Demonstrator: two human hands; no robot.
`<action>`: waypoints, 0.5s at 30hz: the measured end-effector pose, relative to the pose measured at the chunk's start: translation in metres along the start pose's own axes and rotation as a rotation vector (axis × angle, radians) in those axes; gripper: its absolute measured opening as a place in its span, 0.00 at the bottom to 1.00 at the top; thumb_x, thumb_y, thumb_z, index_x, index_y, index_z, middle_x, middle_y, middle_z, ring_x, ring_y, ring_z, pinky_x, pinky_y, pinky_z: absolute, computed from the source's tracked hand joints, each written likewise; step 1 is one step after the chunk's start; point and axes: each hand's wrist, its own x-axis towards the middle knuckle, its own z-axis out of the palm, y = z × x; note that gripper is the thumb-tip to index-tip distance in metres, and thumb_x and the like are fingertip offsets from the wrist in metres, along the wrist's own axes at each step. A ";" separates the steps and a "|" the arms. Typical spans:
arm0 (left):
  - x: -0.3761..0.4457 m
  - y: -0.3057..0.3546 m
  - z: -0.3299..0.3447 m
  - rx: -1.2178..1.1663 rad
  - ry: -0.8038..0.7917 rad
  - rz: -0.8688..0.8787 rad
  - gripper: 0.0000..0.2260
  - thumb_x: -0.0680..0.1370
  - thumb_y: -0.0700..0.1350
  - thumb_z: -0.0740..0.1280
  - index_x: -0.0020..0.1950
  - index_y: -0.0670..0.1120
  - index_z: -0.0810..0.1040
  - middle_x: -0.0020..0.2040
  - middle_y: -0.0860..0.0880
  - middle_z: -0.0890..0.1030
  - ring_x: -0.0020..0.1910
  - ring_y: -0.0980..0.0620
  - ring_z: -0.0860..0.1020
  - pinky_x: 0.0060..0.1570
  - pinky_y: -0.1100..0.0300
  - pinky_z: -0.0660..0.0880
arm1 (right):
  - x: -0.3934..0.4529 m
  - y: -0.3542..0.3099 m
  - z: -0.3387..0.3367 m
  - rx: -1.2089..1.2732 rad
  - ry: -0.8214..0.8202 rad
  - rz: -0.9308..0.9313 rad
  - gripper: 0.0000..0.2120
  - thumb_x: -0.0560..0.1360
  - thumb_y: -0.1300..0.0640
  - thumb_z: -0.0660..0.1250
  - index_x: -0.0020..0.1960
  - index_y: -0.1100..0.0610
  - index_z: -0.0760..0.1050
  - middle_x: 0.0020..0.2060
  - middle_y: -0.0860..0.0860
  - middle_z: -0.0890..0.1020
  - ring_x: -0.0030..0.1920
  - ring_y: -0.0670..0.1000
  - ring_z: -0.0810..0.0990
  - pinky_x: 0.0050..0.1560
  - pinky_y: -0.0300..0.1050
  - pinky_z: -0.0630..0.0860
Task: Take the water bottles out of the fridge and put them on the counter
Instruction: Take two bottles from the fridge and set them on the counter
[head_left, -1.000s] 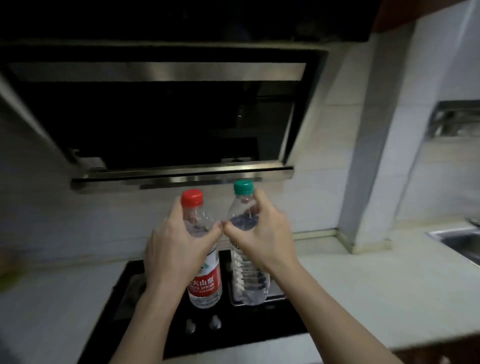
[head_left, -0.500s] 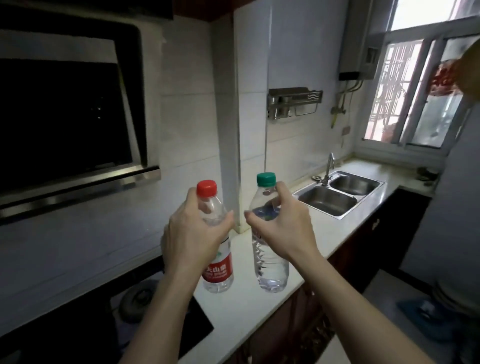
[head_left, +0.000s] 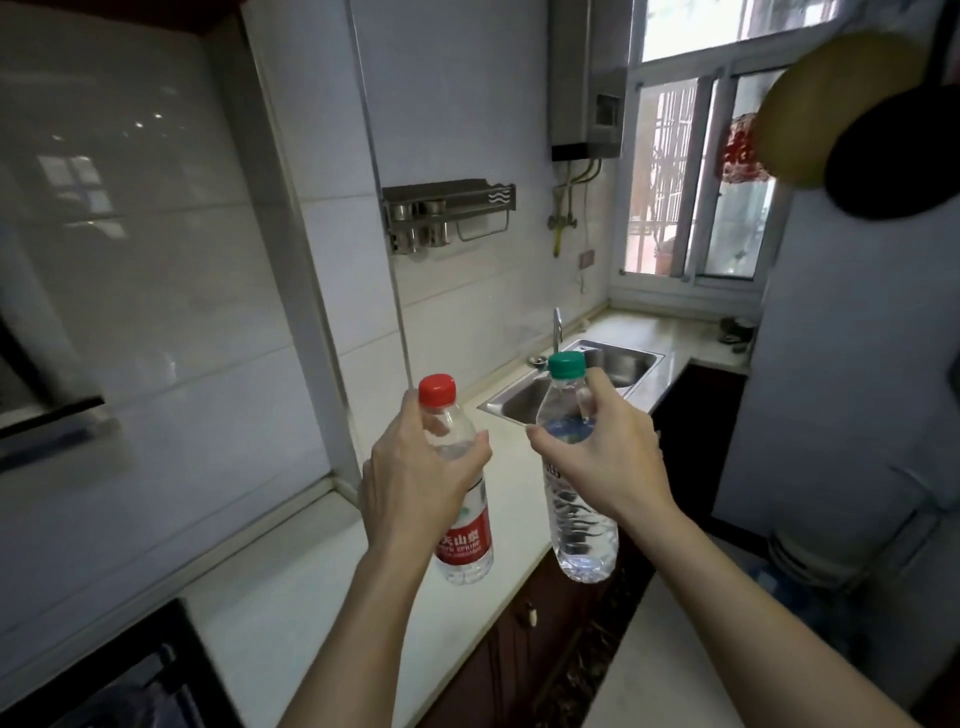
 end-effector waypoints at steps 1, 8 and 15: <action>0.005 0.000 0.012 0.002 -0.007 -0.007 0.21 0.69 0.65 0.70 0.56 0.60 0.67 0.48 0.57 0.79 0.45 0.48 0.81 0.45 0.47 0.82 | 0.007 0.009 0.002 -0.010 0.000 0.005 0.20 0.64 0.37 0.71 0.46 0.44 0.67 0.37 0.38 0.80 0.41 0.42 0.81 0.37 0.46 0.77; 0.054 -0.031 0.088 0.018 0.002 -0.045 0.25 0.70 0.64 0.71 0.60 0.60 0.65 0.50 0.58 0.76 0.44 0.53 0.75 0.43 0.54 0.77 | 0.061 0.060 0.043 -0.021 -0.035 0.009 0.19 0.65 0.38 0.71 0.47 0.43 0.66 0.37 0.38 0.81 0.41 0.42 0.80 0.37 0.40 0.73; 0.132 -0.082 0.149 0.132 -0.017 -0.169 0.27 0.70 0.65 0.71 0.63 0.59 0.66 0.57 0.54 0.81 0.45 0.54 0.74 0.42 0.56 0.72 | 0.141 0.093 0.119 0.021 -0.133 0.002 0.19 0.65 0.37 0.71 0.49 0.43 0.70 0.38 0.34 0.80 0.43 0.42 0.81 0.48 0.51 0.80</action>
